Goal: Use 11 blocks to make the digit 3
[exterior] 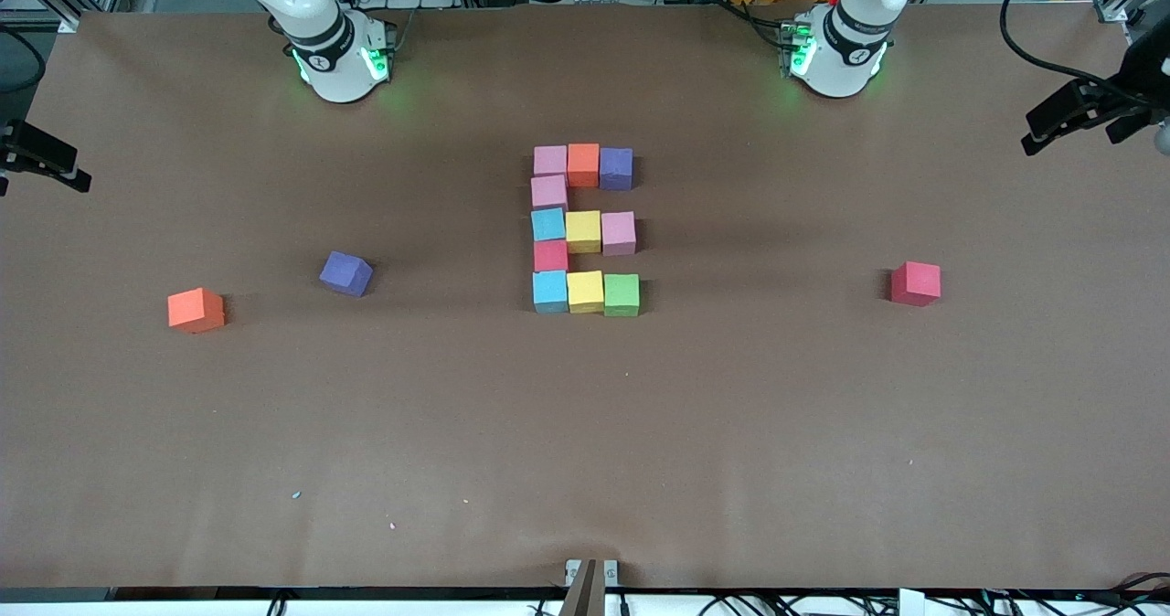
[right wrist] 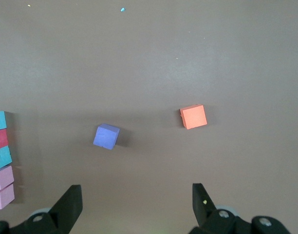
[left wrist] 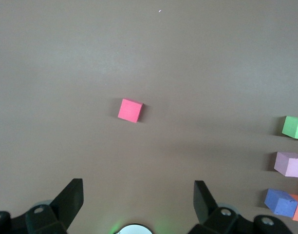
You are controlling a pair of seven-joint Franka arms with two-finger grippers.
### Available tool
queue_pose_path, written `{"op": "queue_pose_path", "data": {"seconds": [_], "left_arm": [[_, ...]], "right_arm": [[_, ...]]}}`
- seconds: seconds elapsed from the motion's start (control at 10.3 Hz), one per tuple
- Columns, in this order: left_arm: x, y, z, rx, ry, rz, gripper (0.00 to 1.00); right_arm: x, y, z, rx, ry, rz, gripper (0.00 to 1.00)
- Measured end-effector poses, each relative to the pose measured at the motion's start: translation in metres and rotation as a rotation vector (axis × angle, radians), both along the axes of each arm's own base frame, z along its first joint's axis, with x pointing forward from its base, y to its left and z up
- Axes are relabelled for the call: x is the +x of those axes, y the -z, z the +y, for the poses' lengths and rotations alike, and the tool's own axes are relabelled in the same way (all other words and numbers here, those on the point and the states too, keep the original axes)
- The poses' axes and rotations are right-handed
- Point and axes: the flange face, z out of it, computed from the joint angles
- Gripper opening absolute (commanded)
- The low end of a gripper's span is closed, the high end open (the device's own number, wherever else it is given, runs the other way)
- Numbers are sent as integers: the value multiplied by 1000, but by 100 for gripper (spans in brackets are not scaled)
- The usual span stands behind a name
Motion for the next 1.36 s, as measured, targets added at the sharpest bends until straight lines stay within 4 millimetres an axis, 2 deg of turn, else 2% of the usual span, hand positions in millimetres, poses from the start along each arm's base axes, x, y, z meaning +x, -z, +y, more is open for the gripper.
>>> {"op": "queue_pose_path", "data": {"seconds": [0.19, 0.58, 1.07, 1.36], "left_arm": [[0, -3, -9, 0, 17, -8, 100], [2, -13, -8, -2, 17, -33, 100], [21, -6, 19, -32, -35, 8, 100], [24, -7, 20, -32, -37, 9, 100]], "right_arm": [[0, 0, 0, 0, 0, 1, 100], [0, 1, 0, 0, -1, 0, 100], [0, 1, 0, 0, -1, 0, 100], [0, 1, 0, 0, 0, -1, 100]]}}
